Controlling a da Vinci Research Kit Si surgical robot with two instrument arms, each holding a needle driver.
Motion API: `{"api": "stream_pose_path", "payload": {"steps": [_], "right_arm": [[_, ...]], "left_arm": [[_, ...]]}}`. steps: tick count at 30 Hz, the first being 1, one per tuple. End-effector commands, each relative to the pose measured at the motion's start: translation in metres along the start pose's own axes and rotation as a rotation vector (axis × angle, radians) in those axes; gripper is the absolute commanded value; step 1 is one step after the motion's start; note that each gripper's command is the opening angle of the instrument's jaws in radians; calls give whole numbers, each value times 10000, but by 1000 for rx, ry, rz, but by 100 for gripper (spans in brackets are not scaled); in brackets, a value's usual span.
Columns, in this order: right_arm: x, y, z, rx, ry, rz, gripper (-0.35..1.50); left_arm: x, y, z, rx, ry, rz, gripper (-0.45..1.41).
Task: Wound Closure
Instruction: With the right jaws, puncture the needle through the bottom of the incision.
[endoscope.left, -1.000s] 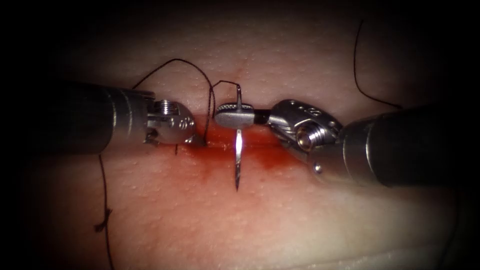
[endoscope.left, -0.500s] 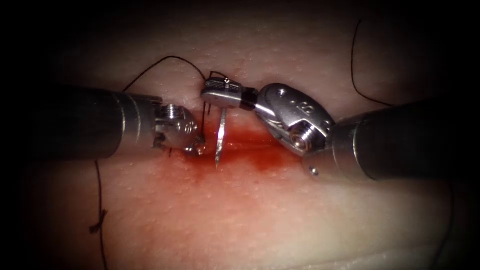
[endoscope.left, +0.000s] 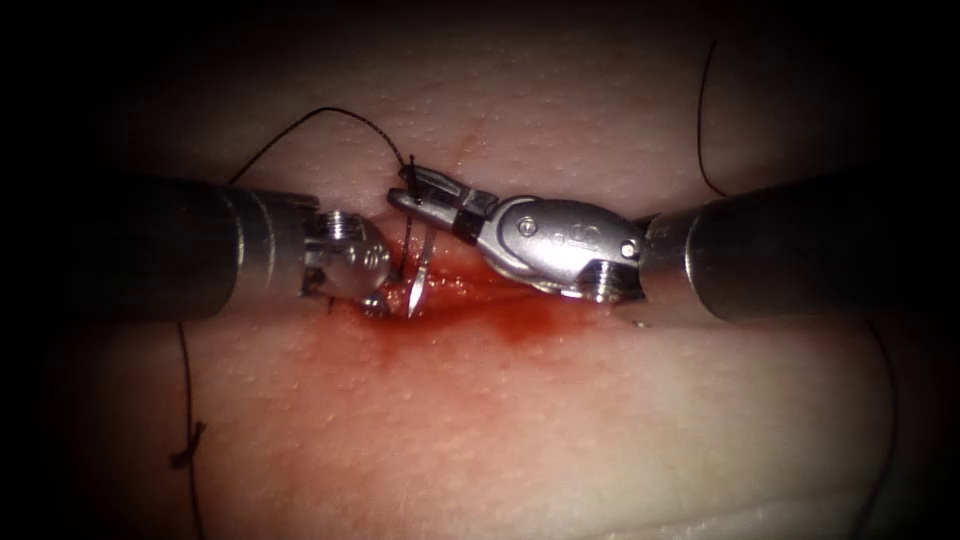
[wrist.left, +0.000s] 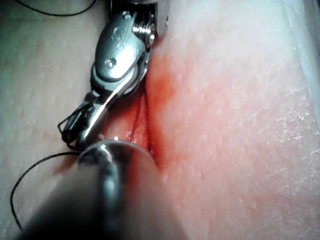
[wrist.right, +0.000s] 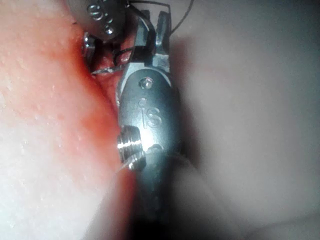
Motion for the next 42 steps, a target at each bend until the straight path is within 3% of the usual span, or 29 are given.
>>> {"api": "stream_pose_path", "payload": {"steps": [1, 19, 26, 36, 42], "right_arm": [[-5, 1, 9, 0, 2, -20, -35], [-14, -29, 6, -12, 5, -27, -35], [-14, -24, 7, -15, 1, 15, -35], [-17, -5, -1, -24, -28, 29, -35], [-23, 12, -2, 1, -49, 213, -35]], "left_arm": [[5, -3, 5, -3, 3, 1, 42], [13, -1, -12, 12, 105, -35, 42], [16, -2, -48, 84, 265, -73, 42], [16, 26, -76, 145, 360, -68, 36], [33, 71, -87, 216, 412, -27, 20]]}}
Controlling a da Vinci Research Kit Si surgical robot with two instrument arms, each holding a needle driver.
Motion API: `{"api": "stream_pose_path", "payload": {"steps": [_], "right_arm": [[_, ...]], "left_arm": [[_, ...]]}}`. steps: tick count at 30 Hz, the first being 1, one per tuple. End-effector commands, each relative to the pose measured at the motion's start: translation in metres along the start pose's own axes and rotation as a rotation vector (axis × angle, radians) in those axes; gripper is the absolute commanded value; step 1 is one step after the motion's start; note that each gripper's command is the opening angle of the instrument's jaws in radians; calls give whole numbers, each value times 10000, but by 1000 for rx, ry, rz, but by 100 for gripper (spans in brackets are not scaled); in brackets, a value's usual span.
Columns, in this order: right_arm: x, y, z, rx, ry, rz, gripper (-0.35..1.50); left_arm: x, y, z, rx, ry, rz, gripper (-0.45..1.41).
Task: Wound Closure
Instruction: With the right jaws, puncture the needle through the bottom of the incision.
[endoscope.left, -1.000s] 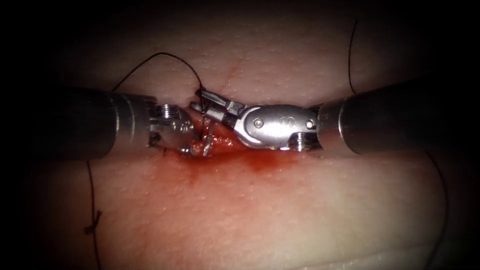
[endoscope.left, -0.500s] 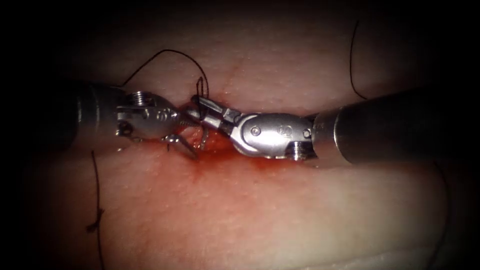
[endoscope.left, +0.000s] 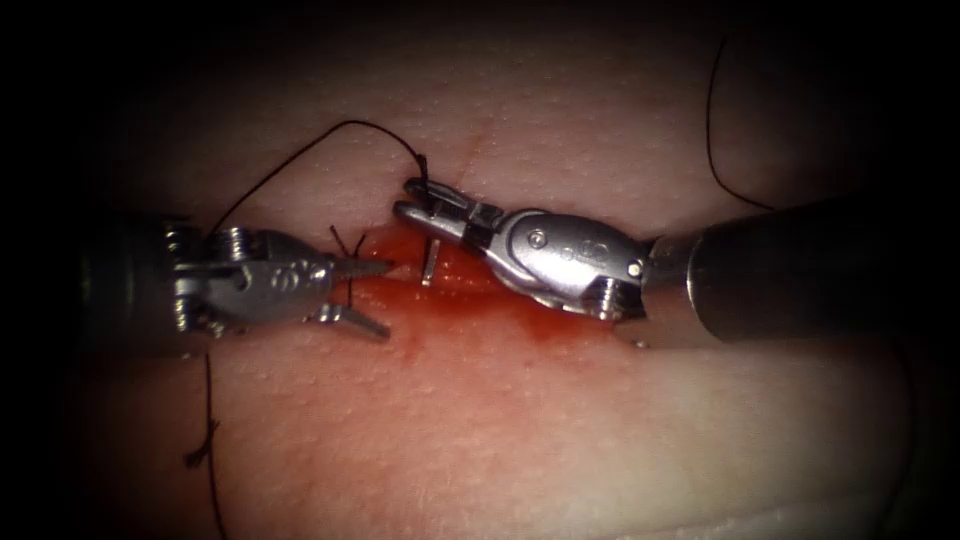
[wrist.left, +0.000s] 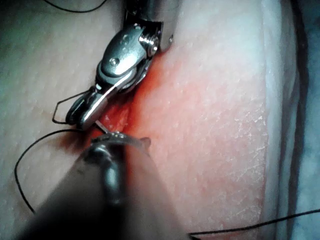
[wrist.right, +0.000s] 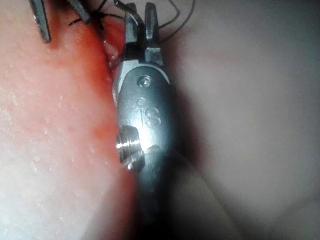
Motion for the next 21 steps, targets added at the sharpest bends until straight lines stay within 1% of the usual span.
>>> {"api": "stream_pose_path", "payload": {"steps": [1, 3, 7, 11, 14, 15, 17, 21], "right_arm": [[-7, -2, 9, 4, -14, 45, -35], [-7, 0, 10, 2, -28, 84, -35], [-8, 5, 12, -6, -62, 173, -35], [-9, 11, 14, 0, -115, 243, -35], [-11, 14, 14, 22, -153, 243, -35], [-12, 15, 14, 29, -159, 243, -35], [-12, 17, 14, 82, -160, 247, -35], [-12, 17, 15, 114, -170, 255, -35]], "left_arm": [[3, 8, 6, -5, 10, 6, 19], [1, 21, 9, -5, 12, 12, 15], [-13, 50, 26, -14, 20, 26, 12], [-15, 67, 34, -32, 12, 40, 12], [-13, 70, 36, -35, 12, 41, 12], [-13, 70, 37, -35, 12, 41, 12], [-13, 70, 37, -36, 10, 41, 12], [-11, 69, 39, -35, 10, 39, 12]]}}
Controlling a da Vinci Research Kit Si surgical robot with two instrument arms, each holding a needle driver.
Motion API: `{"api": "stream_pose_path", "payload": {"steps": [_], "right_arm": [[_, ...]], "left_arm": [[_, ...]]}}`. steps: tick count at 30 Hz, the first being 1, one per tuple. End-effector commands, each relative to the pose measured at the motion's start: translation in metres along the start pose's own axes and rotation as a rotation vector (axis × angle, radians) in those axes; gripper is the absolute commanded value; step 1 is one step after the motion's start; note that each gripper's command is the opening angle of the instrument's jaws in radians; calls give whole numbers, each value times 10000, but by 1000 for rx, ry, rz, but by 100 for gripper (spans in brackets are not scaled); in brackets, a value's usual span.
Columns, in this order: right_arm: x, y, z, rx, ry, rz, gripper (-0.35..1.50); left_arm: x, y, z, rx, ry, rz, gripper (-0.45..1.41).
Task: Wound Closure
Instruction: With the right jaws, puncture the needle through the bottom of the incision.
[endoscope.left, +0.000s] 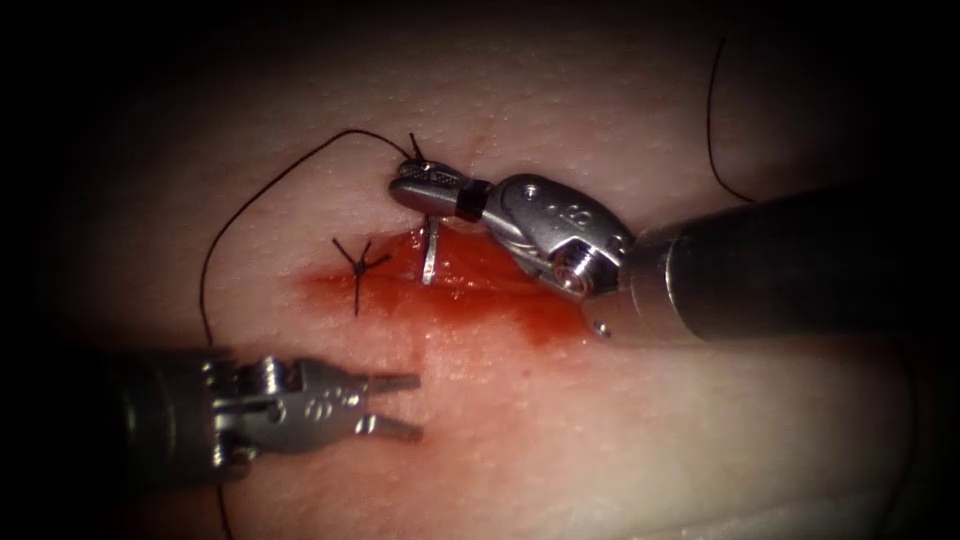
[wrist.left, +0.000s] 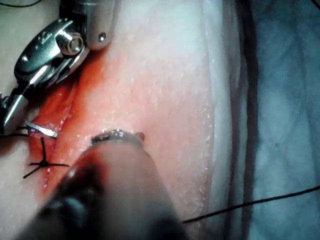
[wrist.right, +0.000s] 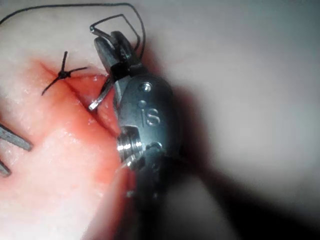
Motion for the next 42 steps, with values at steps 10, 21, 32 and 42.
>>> {"api": "stream_pose_path", "payload": {"steps": [10, 21, 32, 42], "right_arm": [[-6, -6, 8, -39, -45, 286, -35], [-10, -12, 9, -5, -77, 427, -35], [-13, -39, 17, -3, -110, 610, -35], [-11, -58, 10, 3, -165, 668, -35]], "left_arm": [[-8, -1, 12, -5, -8, 10, 12], [-17, -9, 19, -10, -11, 16, 12], [-22, -9, 17, -13, -10, 14, 12], [-24, -10, 14, -15, -9, 10, 12]]}}
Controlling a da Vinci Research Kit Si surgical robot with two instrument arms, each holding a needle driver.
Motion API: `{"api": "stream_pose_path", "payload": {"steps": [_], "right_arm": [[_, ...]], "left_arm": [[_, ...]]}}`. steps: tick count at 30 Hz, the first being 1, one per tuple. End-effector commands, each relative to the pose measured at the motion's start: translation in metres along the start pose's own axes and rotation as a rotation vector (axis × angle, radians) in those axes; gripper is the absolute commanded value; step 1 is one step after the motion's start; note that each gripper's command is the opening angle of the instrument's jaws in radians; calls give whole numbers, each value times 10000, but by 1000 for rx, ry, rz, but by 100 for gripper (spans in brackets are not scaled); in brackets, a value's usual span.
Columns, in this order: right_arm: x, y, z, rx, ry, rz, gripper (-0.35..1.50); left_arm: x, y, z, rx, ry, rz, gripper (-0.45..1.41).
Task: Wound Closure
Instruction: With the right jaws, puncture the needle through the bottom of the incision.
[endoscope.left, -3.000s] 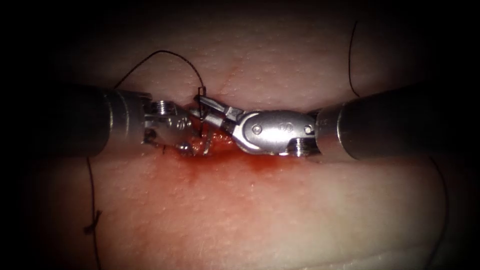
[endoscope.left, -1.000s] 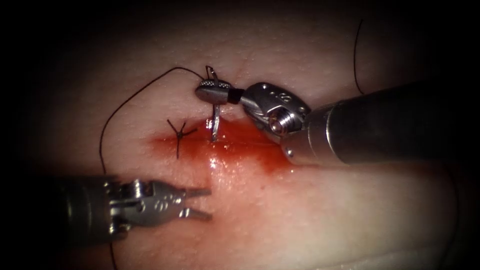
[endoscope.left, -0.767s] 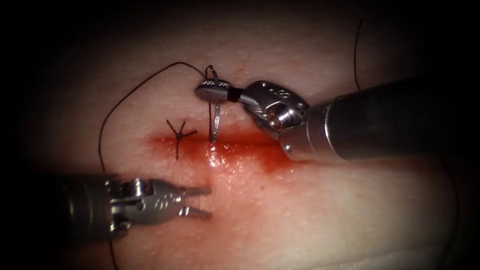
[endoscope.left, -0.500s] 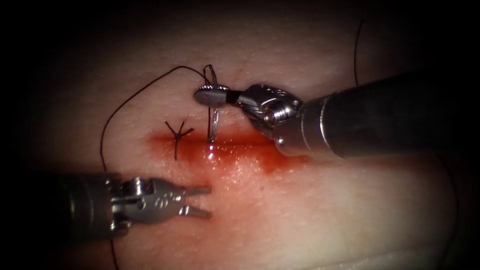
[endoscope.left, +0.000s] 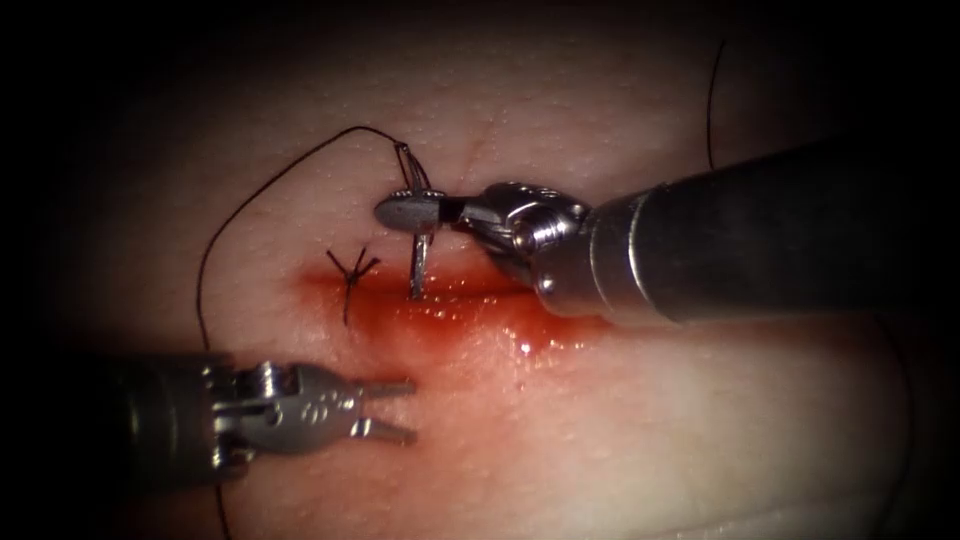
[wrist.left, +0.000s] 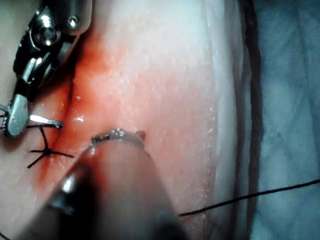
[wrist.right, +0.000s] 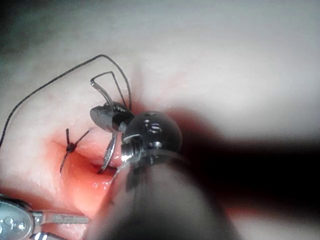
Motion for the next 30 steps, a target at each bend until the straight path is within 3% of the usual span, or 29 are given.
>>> {"api": "stream_pose_path", "payload": {"steps": [1, 30], "right_arm": [[-1, 2, 8, 7, -8, 12, -35], [-54, -36, -2, 84, -119, 170, -35]], "left_arm": [[1, -1, 8, 0, 1, 1, 12], [-6, -6, 4, 3, -4, 4, 10]]}}
